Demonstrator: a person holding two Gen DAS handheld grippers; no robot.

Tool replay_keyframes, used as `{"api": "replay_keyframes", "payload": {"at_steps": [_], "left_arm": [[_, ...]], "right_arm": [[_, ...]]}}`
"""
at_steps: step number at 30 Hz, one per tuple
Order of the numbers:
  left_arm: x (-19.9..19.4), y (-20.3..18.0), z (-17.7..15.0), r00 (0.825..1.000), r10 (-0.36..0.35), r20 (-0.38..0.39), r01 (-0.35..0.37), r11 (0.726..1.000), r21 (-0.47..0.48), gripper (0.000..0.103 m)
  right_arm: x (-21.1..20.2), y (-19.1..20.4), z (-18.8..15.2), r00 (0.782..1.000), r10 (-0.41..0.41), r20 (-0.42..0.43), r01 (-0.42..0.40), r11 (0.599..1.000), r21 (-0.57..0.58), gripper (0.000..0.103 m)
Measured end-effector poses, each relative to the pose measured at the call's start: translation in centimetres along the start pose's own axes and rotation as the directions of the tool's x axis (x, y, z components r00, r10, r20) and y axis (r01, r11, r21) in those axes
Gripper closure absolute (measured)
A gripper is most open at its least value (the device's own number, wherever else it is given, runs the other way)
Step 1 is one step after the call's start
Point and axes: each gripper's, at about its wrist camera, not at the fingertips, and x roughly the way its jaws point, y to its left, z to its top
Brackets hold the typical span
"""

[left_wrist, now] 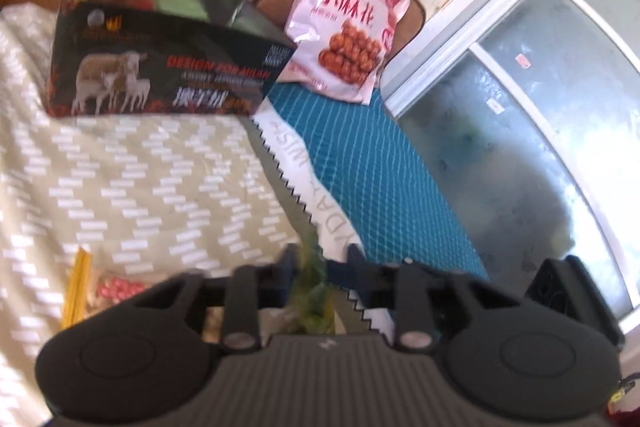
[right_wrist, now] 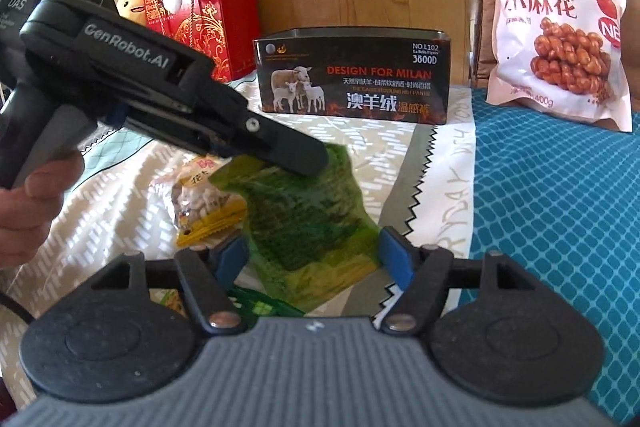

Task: Organize snacks
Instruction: 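Grasp the dark green leafy packet with the left tool, then carry the dark green packet into the black box and open the left tool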

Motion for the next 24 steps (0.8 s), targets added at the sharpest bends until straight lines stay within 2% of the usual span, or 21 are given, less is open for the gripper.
{"api": "replay_keyframes", "payload": {"at_steps": [1,2,4,7,8,13,18,21,23,24], "left_arm": [[0.4,0.0,-0.1,1.000,0.013,-0.015,-0.013,1.000,0.001,0.069],[0.8,0.2,-0.3,0.999,0.024,-0.030,-0.024,1.000,-0.003,0.069],[1.0,0.4,-0.5,0.998,0.054,-0.022,-0.054,0.999,0.000,0.083],[0.4,1.4,-0.1,1.000,0.010,-0.010,-0.011,0.998,-0.060,0.084],[0.1,1.5,0.1,1.000,0.005,0.006,-0.004,0.998,-0.070,0.084],[-2.7,0.9,2.7,0.991,-0.026,0.130,0.031,0.999,-0.040,0.084],[-4.7,1.2,7.4,0.964,-0.010,0.265,0.014,1.000,-0.013,0.084],[-4.4,1.9,9.9,0.944,0.036,0.327,-0.034,0.999,-0.011,0.083],[-3.3,3.0,11.4,0.928,0.100,0.359,-0.092,0.995,-0.040,0.075],[-2.6,3.6,11.9,0.920,0.145,0.364,-0.133,0.989,-0.057,0.068]], "right_arm": [[0.0,0.1,0.0,1.000,-0.002,0.001,0.002,1.000,-0.009,0.039],[0.0,0.4,0.0,1.000,-0.006,0.004,0.006,1.000,-0.027,0.047],[-0.1,1.2,-0.2,0.999,-0.035,0.012,0.035,0.996,-0.080,0.056],[-0.3,1.6,-0.1,0.998,-0.053,0.027,0.056,0.992,-0.115,0.062],[-0.5,1.5,0.1,0.998,-0.048,0.037,0.052,0.992,-0.116,0.071],[-1.1,2.4,2.4,0.985,-0.075,0.158,0.106,0.974,-0.199,0.072],[0.8,3.2,6.6,0.946,-0.120,0.302,0.217,0.925,-0.312,0.074],[3.6,2.6,9.6,0.932,-0.139,0.334,0.254,0.909,-0.330,0.074],[6.0,1.7,11.3,0.933,-0.157,0.323,0.263,0.911,-0.317,0.073],[7.4,1.1,12.1,0.941,-0.161,0.299,0.255,0.916,-0.310,0.069]]}}
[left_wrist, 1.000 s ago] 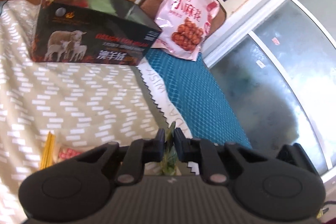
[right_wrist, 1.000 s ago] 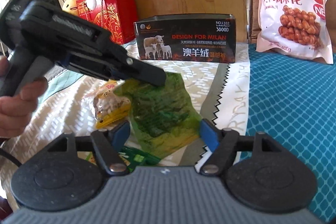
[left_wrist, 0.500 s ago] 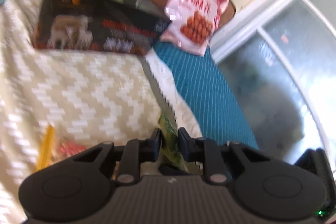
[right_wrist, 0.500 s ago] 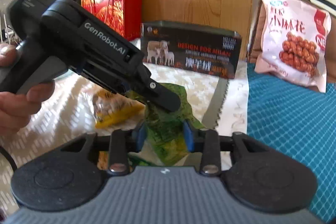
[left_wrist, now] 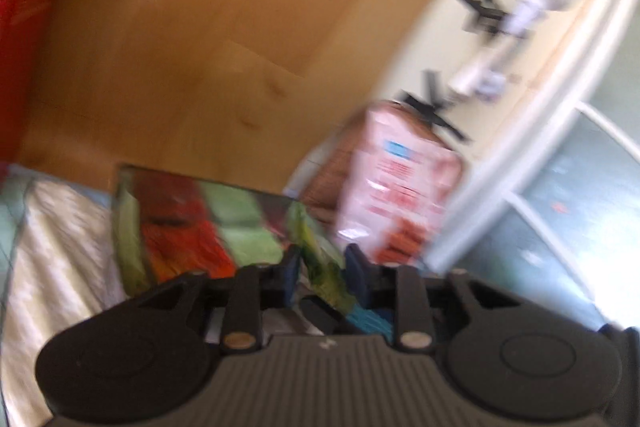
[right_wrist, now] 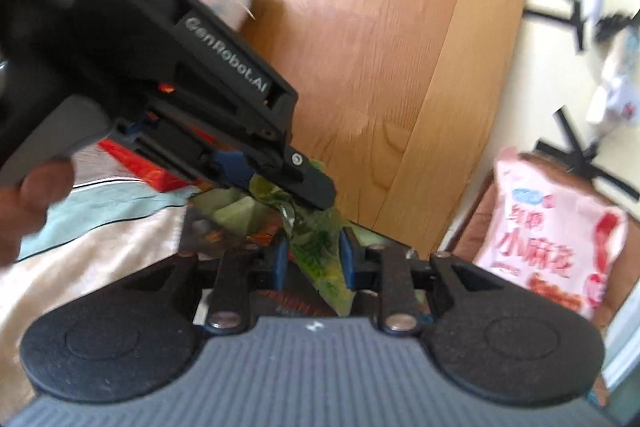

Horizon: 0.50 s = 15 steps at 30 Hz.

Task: Organize snacks
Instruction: 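Carry the dark green packet into the black box and open the left tool, then grasp the peanut bag with yellow clip using the left tool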

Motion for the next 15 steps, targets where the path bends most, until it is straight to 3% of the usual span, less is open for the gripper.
{"api": "replay_keyframes", "payload": {"at_steps": [3,10,12,15], "left_arm": [[1.8,1.4,-0.1,0.995,0.097,-0.020,-0.097,0.995,-0.018,0.061],[-3.0,1.4,-1.8,0.998,0.054,0.022,-0.054,0.998,-0.008,0.060],[-4.5,1.7,-2.9,0.998,0.059,-0.004,-0.059,0.998,-0.016,0.060],[-6.4,2.7,-5.0,0.993,0.070,-0.093,-0.073,0.997,-0.035,0.057]], "right_arm": [[3.2,-1.3,-0.1,0.997,-0.001,-0.082,0.007,0.997,0.079,0.066],[-1.6,-4.4,-2.1,0.988,0.135,-0.073,-0.102,0.933,0.345,0.058],[-3.0,-4.7,-3.1,0.971,0.221,-0.087,-0.164,0.889,0.427,0.057],[-4.8,-4.8,-5.4,0.915,0.389,-0.106,-0.267,0.781,0.564,0.057]]}}
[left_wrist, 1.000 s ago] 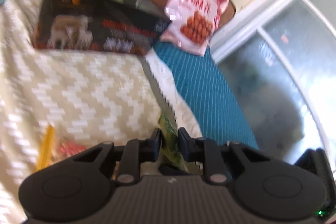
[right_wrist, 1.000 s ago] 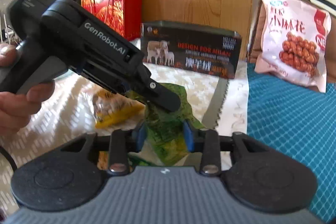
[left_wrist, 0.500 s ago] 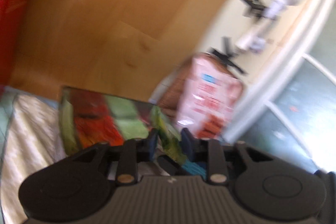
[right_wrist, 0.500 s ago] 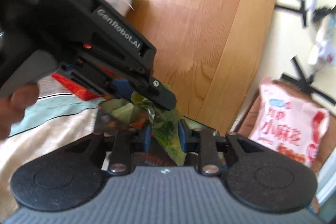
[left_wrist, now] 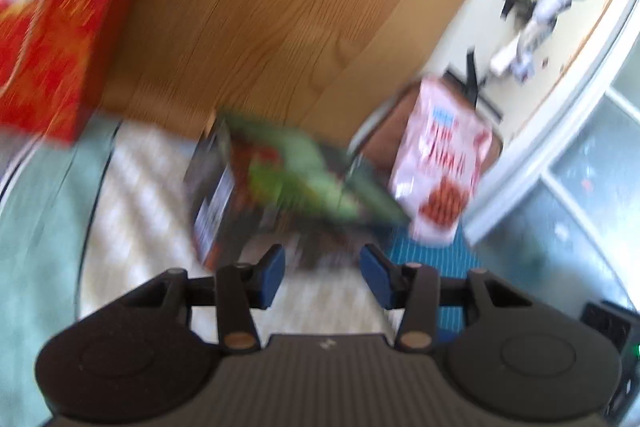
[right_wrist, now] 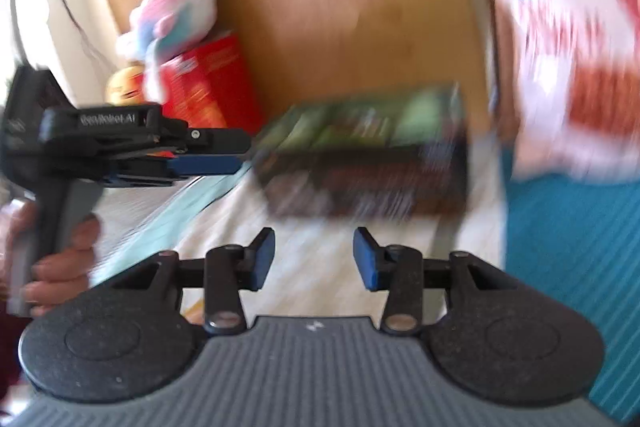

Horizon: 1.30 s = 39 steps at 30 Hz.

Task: Organize snacks
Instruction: 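Grasp the peanut bag with yellow clip using the left tool, then drop the peanut bag into the black box from the left tool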

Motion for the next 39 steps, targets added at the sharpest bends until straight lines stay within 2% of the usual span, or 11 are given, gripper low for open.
{"api": "replay_keyframes", "payload": {"at_steps": [3,6,10,13,16,20,29,34,35,37,39], "left_arm": [[-0.8,1.3,-2.8,0.996,-0.015,-0.093,0.012,0.999,-0.036,0.053],[-1.4,2.5,-5.2,0.987,-0.049,-0.152,0.036,0.996,-0.084,0.051],[-2.1,3.3,-7.4,0.985,-0.085,-0.148,0.067,0.990,-0.123,0.047],[-2.1,2.8,-8.4,0.985,-0.104,-0.136,0.084,0.986,-0.143,0.049],[-2.2,2.1,-8.5,0.988,-0.078,-0.130,0.061,0.990,-0.129,0.053],[-2.3,1.2,-6.1,0.985,-0.143,-0.102,0.129,0.983,-0.131,0.058],[1.1,-3.8,2.8,0.991,-0.134,-0.007,0.134,0.991,0.018,0.058],[6.3,-3.7,6.3,0.999,-0.051,0.016,0.051,0.999,0.005,0.056],[7.4,-3.5,6.8,1.000,-0.016,0.018,0.016,1.000,0.002,0.055],[9.1,-3.0,7.2,0.999,0.054,0.006,-0.054,0.998,-0.011,0.055],[9.3,-2.7,6.8,0.998,0.060,-0.001,-0.060,0.998,-0.026,0.055]], "right_arm": [[-1.0,-0.3,-3.1,0.990,0.104,-0.095,-0.093,0.988,0.120,0.056],[-1.5,0.7,-5.2,0.982,0.128,-0.142,-0.107,0.983,0.146,0.056],[-1.5,2.5,-6.1,0.981,0.129,-0.148,-0.113,0.988,0.109,0.054],[-0.7,4.4,-6.0,0.979,0.125,-0.160,-0.118,0.992,0.053,0.054],[0.0,6.4,-6.1,0.988,0.036,-0.150,-0.046,0.997,-0.065,0.064],[0.1,6.5,-4.9,0.993,0.032,-0.113,-0.041,0.996,-0.080,0.068],[0.8,2.9,3.0,0.994,-0.043,0.097,0.055,0.990,-0.130,0.068],[3.6,-0.2,6.7,0.979,-0.114,0.172,0.138,0.981,-0.137,0.066],[4.3,-0.7,7.0,0.972,-0.148,0.182,0.175,0.974,-0.142,0.063],[5.9,-1.7,7.2,0.936,-0.271,0.223,0.307,0.941,-0.145,0.061],[6.0,-2.6,7.0,0.930,-0.304,0.206,0.331,0.937,-0.110,0.061]]}}
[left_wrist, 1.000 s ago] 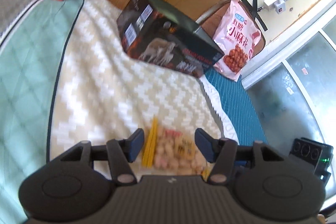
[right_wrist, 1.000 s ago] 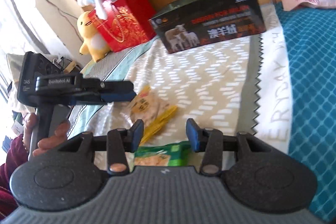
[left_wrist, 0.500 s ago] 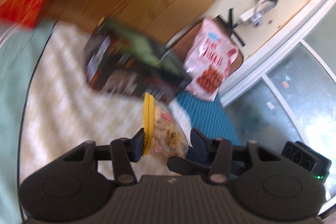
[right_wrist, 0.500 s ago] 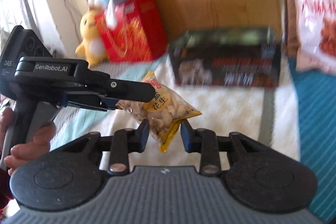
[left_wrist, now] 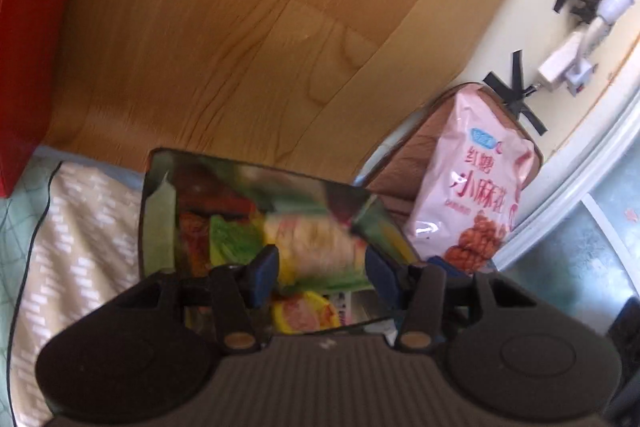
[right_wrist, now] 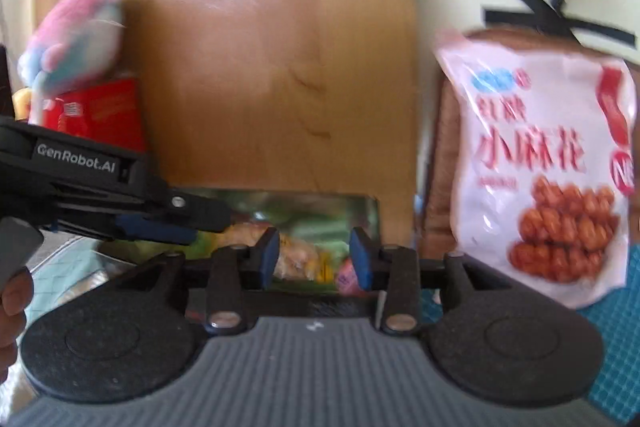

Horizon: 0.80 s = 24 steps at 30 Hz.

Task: Organize snacks
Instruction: 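Drop the peanut bag into the black box from the left tool, then grasp the green cracker packet with the right tool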

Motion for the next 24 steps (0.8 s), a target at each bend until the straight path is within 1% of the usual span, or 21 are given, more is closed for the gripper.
{"api": "replay_keyframes", "payload": {"at_steps": [1,3,4,6,7,9,12,13,15,17,18,20,22,23,24], "left_arm": [[-0.5,0.0,-0.4,1.000,-0.020,0.007,0.020,1.000,0.008,0.055],[-2.2,-0.6,-1.4,0.999,-0.021,0.037,0.019,0.999,0.049,0.055],[-3.1,-0.7,-1.8,0.998,-0.028,0.047,0.026,0.998,0.059,0.055],[-5.4,-0.7,-3.2,0.996,-0.073,0.056,0.070,0.996,0.064,0.054],[-6.1,-0.7,-3.8,0.995,-0.087,0.048,0.084,0.994,0.064,0.053],[-7.5,-0.6,-5.9,0.995,-0.103,0.007,0.102,0.992,0.073,0.053],[-9.0,0.4,-9.4,0.989,-0.126,-0.080,0.130,0.990,0.053,0.053],[-9.0,0.8,-10.6,0.982,-0.141,-0.123,0.145,0.989,0.028,0.053],[-9.0,1.9,-13.1,0.958,-0.196,-0.207,0.193,0.981,-0.038,0.053],[-9.1,2.5,-15.1,0.937,-0.234,-0.259,0.220,0.972,-0.084,0.053],[-9.3,2.6,-15.9,0.928,-0.250,-0.274,0.233,0.968,-0.096,0.053],[-10.2,2.6,-17.0,0.921,-0.275,-0.277,0.256,0.961,-0.103,0.052],[-11.1,2.6,-18.0,0.916,-0.292,-0.276,0.271,0.956,-0.112,0.047],[-11.4,2.7,-18.4,0.914,-0.296,-0.279,0.274,0.955,-0.115,0.047],[-11.4,2.6,-18.9,0.911,-0.299,-0.285,0.275,0.954,-0.119,0.047]], "right_arm": [[-0.6,-0.5,-0.1,1.000,0.021,0.009,-0.021,0.999,0.035,0.061],[-2.3,-1.6,-0.8,0.999,0.051,0.018,-0.052,0.996,0.075,0.056],[-3.3,-1.9,-1.2,0.998,0.065,0.015,-0.066,0.994,0.082,0.055],[-5.0,-2.2,-1.9,0.994,0.108,-0.010,-0.106,0.989,0.099,0.052],[-5.8,-2.3,-2.4,0.990,0.140,-0.033,-0.136,0.984,0.113,0.051],[-7.9,-2.1,-3.8,0.974,0.214,-0.079,-0.202,0.970,0.139,0.049],[-10.8,-1.7,-6.6,0.940,0.306,-0.151,-0.282,0.946,0.157,0.049],[-11.5,-1.3,-7.5,0.929,0.323,-0.181,-0.298,0.942,0.153,0.049],[-13.0,-0.4,-9.5,0.905,0.352,-0.239,-0.328,0.935,0.135,0.049],[-14.5,0.6,-11.0,0.883,0.373,-0.285,-0.355,0.928,0.116,0.049],[-15.1,1.2,-11.6,0.876,0.377,-0.300,-0.364,0.926,0.102,0.049],[-16.2,2.1,-12.4,0.864,0.390,-0.317,-0.385,0.919,0.080,0.049],[-16.9,3.1,-12.7,0.858,0.397,-0.328,-0.404,0.914,0.049,0.048],[-17.2,3.8,-12.9,0.857,0.394,-0.333,-0.407,0.913,0.032,0.042],[-17.2,4.5,-13.1,0.859,0.385,-0.338,-0.408,0.913,0.003,0.041]]}}
